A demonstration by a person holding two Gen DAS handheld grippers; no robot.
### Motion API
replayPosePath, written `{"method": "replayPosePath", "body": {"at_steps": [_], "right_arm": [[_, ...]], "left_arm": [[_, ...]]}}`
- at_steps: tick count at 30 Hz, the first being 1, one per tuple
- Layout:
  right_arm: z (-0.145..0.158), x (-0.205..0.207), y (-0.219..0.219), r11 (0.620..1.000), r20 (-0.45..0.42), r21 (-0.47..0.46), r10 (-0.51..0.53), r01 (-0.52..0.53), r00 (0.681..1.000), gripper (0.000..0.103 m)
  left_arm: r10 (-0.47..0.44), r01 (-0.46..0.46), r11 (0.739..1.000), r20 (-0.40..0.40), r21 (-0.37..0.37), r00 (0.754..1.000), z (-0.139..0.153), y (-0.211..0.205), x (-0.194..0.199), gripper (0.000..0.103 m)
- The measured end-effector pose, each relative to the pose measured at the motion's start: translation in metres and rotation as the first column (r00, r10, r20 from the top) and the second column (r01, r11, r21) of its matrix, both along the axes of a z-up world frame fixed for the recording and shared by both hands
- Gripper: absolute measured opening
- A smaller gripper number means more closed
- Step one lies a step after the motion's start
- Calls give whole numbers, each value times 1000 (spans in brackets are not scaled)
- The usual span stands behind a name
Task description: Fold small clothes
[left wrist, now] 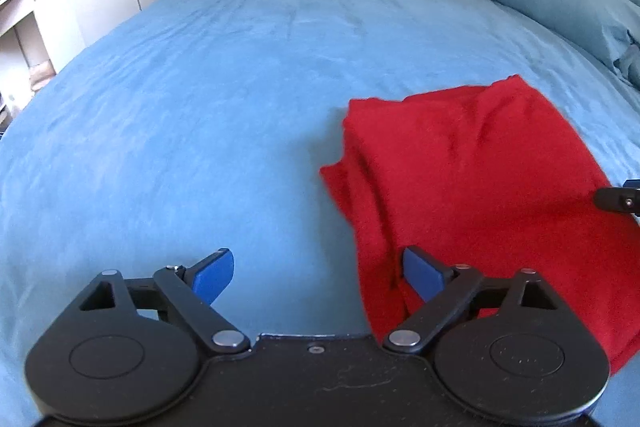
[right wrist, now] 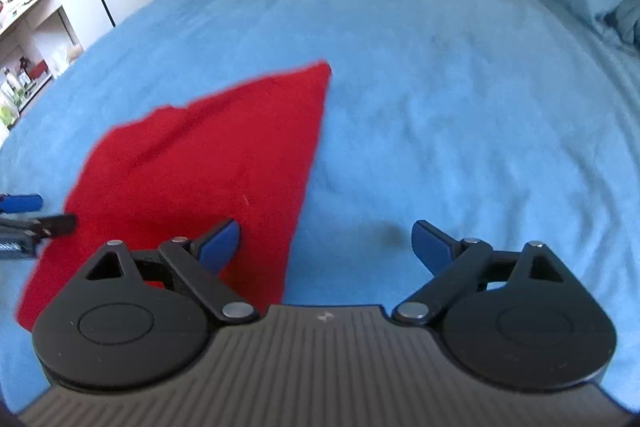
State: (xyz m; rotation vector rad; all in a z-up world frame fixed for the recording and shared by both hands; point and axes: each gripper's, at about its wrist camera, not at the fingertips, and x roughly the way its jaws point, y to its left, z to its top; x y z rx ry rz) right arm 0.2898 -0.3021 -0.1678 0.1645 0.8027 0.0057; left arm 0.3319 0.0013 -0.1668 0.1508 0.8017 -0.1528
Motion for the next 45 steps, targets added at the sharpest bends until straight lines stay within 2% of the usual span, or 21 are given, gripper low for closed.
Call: {"method": "replayPosePath", "body": {"at_steps": [4, 7, 10, 13, 15, 17, 20, 24, 28, 33, 39, 45], "right_arm": [[-6, -9, 2, 1000, 78, -15, 5, -4, 997, 103], [13, -20, -1, 1000, 124, 2, -3, 3, 992, 103], [57, -45, 9, 1000, 176, 6, -31, 31, 984, 103], [113, -84, 26, 998, 225, 11, -60, 59, 973, 103], [153, -117, 37, 997, 254, 12, -82, 81, 964, 103], [189, -149, 50, 995, 261, -3, -97, 101, 961, 103], [230, -195, 73, 990, 276, -65, -99, 121, 956, 103], [259, -252, 96, 984, 262, -100, -114, 145, 958, 103], [261, -300, 114, 978, 216, -135, -126, 158, 968, 103], [237, -343, 126, 973, 156, -153, -150, 174, 976, 103], [203, -360, 128, 971, 93, -154, -171, 184, 981, 103], [191, -361, 128, 972, 69, -154, -171, 179, 983, 103]], "left_arm": [[23, -21, 999, 60, -29, 998, -5, 0, -9, 98], [30, -28, 999, 93, -25, 995, 16, 2, -25, 94], [37, -31, 999, 153, -44, 988, 63, 3, -52, 94], [65, -52, 995, 164, -82, 984, 119, 6, -88, 95], [80, -61, 992, 177, -110, 981, 153, 9, -117, 102], [86, -62, 990, 198, -126, 976, 184, 11, -151, 103], [103, -74, 988, 219, -137, 970, 214, 15, -199, 103], [120, -95, 987, 209, -128, 971, 229, 16, -246, 103], [117, -97, 990, 215, -98, 970, 227, 16, -290, 103], [81, -71, 996, 203, -53, 976, 209, 7, -321, 103], [56, -52, 998, 175, -32, 983, 190, -3, -334, 103], [55, -52, 998, 174, -23, 983, 184, -8, -335, 103]]}}
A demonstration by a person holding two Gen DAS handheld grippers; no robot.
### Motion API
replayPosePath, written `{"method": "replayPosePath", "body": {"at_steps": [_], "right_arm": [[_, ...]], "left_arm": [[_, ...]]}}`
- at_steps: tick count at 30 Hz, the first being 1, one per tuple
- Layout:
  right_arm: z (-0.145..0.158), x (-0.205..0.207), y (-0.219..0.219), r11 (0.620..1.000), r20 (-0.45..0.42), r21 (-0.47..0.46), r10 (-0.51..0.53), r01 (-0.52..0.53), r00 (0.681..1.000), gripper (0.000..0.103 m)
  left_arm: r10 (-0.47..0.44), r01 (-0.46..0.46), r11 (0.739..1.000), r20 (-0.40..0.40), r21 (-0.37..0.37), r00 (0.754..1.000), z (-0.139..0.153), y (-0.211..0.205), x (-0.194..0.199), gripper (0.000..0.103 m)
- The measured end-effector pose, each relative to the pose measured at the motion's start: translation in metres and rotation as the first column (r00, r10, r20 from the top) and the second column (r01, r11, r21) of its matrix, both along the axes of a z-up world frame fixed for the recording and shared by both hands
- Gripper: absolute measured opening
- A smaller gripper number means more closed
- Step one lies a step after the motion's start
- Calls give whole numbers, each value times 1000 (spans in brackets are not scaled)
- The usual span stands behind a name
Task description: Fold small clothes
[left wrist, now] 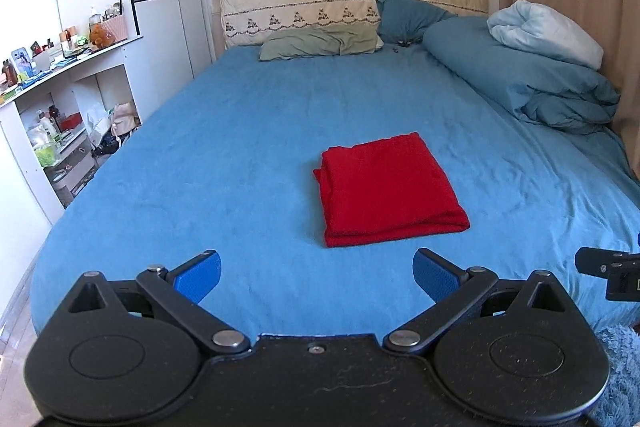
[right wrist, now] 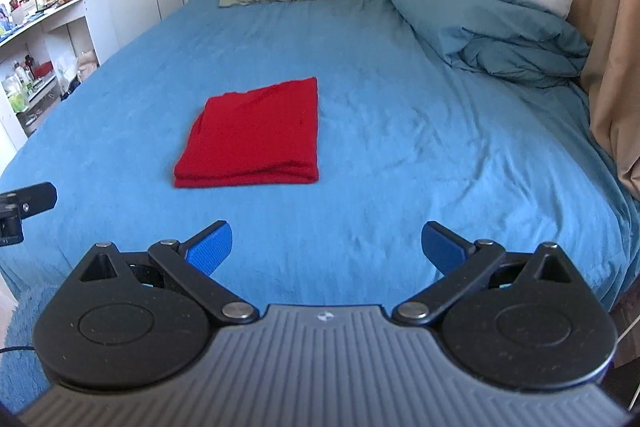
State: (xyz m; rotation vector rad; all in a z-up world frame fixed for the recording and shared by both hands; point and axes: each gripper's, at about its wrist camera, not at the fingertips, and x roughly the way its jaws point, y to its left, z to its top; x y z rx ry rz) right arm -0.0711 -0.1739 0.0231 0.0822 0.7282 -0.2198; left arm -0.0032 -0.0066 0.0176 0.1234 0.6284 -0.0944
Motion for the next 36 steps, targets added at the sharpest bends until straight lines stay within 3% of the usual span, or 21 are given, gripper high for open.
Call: {"method": "replayPosePath", "body": {"at_steps": [36], "right_arm": [[0, 6, -5, 1000, -10, 7, -3, 3, 1000, 103]], "left_arm": [[-4, 3, 1000, 42, 20, 999, 3, -2, -4, 103]]}}
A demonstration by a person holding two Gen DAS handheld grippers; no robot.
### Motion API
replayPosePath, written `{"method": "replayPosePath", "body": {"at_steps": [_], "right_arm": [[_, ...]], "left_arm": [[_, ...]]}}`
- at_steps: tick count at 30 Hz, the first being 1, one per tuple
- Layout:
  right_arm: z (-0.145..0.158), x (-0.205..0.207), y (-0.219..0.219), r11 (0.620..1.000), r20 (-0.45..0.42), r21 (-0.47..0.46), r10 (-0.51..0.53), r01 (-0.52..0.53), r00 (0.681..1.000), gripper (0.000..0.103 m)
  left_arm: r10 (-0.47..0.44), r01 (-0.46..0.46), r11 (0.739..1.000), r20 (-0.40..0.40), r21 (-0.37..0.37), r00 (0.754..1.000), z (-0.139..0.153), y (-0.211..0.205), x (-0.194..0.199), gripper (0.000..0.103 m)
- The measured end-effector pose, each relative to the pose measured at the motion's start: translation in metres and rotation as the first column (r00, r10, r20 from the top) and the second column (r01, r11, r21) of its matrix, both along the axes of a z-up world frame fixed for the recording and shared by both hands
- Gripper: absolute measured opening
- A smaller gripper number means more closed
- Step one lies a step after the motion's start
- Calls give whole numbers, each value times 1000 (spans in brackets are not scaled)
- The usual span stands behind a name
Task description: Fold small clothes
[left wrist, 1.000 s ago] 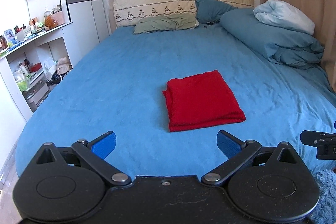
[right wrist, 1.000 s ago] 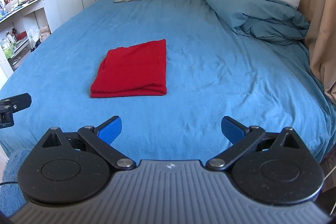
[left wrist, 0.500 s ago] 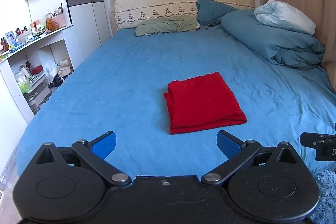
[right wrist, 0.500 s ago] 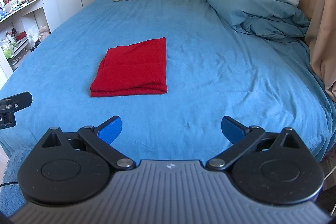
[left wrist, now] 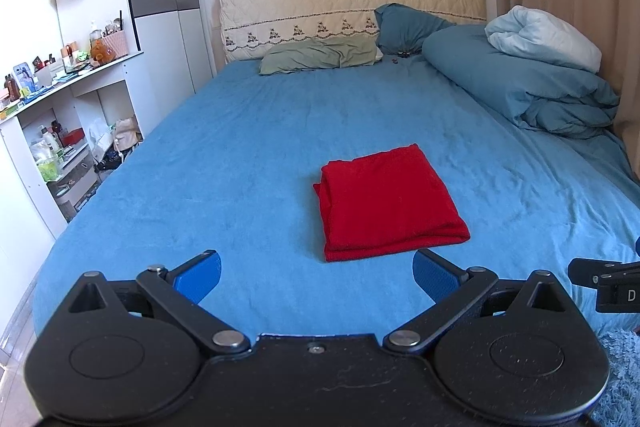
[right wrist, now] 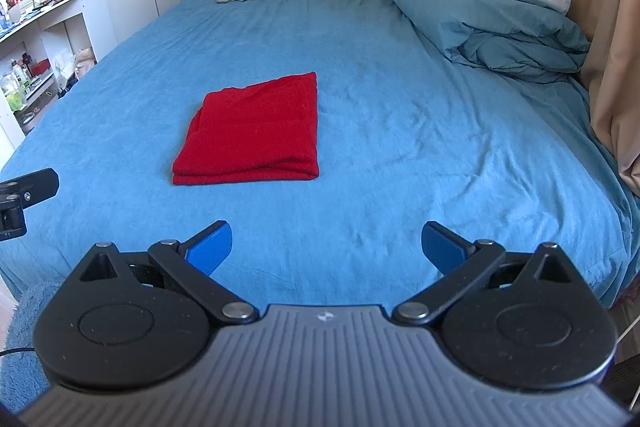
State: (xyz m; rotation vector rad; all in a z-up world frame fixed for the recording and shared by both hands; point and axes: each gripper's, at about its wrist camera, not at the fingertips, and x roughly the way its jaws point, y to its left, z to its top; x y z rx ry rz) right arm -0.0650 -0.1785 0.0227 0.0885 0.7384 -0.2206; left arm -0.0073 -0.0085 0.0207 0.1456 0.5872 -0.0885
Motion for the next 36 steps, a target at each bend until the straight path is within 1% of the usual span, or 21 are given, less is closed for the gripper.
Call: {"method": "replayPosePath", "body": {"at_steps": [9, 15, 23, 26, 36], "right_arm": [[0, 0, 1, 1000, -2, 0, 2, -2, 1000, 103], [1, 1, 2, 1000, -1, 8, 2, -2, 1000, 103], [3, 0, 5, 1000, 3, -2, 4, -4, 1000, 103], [3, 0, 6, 1000, 4, -4, 4, -4, 1000, 103], [4, 1, 8, 1000, 4, -5, 5, -5, 1000, 103]], "left_arm": [[2, -2, 1000, -5, -1, 1000, 1, 1, 0, 103], [3, -3, 1000, -10, -18, 1000, 0, 2, 1, 103], [-5, 5, 1000, -7, -8, 1000, -1, 2, 1, 103], [8, -8, 1000, -9, -4, 1000, -2, 1, 1, 103], [10, -10, 1000, 0, -9, 1000, -4, 2, 0, 103]]}}
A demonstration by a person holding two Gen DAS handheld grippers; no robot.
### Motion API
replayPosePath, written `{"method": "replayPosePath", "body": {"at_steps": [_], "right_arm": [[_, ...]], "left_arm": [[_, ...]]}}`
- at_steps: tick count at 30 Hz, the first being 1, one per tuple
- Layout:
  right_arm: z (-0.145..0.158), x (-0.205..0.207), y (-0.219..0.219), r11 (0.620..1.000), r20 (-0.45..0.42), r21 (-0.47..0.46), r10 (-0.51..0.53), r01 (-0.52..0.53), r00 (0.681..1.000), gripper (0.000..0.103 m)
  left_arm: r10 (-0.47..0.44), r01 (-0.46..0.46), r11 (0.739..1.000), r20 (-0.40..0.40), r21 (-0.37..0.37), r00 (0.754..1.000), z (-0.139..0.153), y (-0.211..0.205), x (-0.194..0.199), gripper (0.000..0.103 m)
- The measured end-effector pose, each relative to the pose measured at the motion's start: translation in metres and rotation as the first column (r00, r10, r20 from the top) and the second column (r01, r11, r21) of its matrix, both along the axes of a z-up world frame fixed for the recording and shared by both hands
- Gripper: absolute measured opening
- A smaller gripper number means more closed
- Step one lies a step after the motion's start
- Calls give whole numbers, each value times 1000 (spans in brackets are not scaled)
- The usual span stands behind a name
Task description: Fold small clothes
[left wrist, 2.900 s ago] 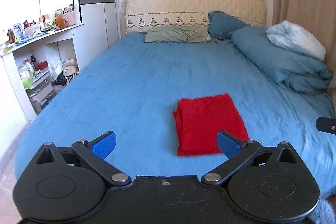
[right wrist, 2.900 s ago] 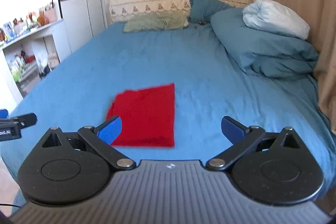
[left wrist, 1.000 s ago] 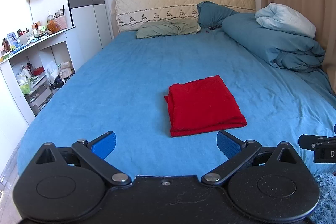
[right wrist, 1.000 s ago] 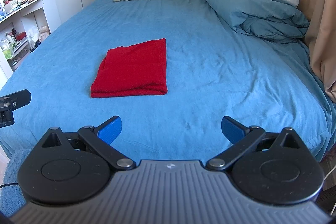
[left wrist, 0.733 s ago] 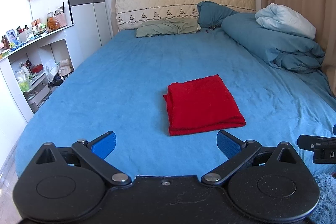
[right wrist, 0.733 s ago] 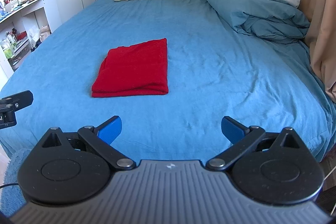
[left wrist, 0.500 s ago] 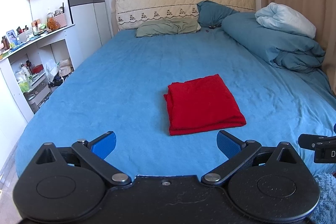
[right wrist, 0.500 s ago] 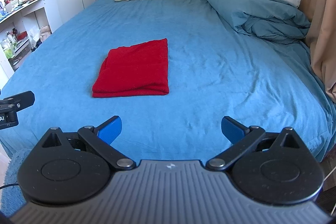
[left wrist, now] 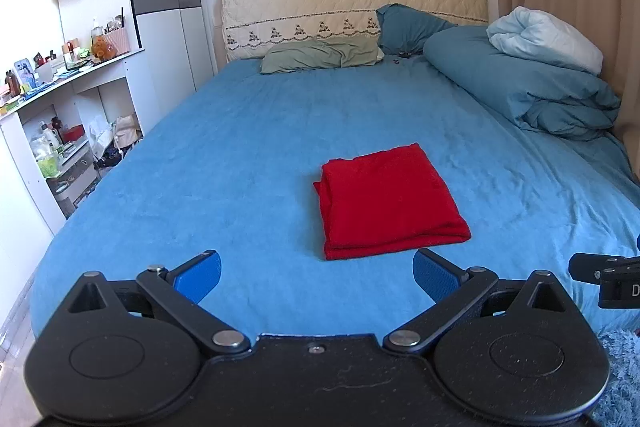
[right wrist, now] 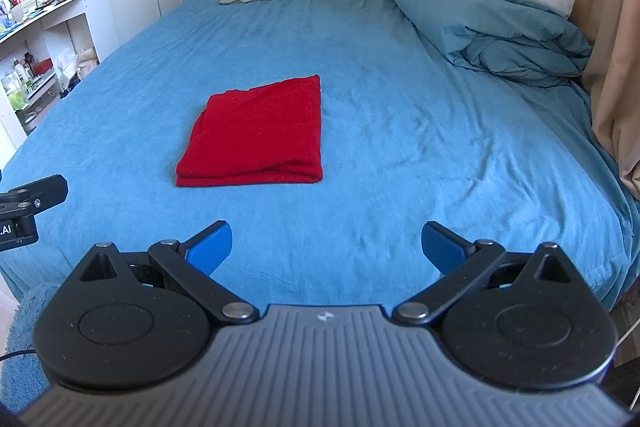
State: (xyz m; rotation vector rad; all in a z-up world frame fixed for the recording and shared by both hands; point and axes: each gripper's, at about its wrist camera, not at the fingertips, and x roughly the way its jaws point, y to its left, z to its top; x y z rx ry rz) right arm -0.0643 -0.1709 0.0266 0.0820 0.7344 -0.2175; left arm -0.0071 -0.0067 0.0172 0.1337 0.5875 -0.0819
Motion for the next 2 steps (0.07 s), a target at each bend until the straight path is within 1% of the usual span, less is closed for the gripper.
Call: {"method": "replayPosePath", "body": {"at_steps": [2], "right_arm": [[0, 0, 0, 1000, 0, -1, 1, -1, 1000, 103]], "left_arm": [[2, -2, 1000, 0, -9, 1000, 0, 1, 0, 103]]}}
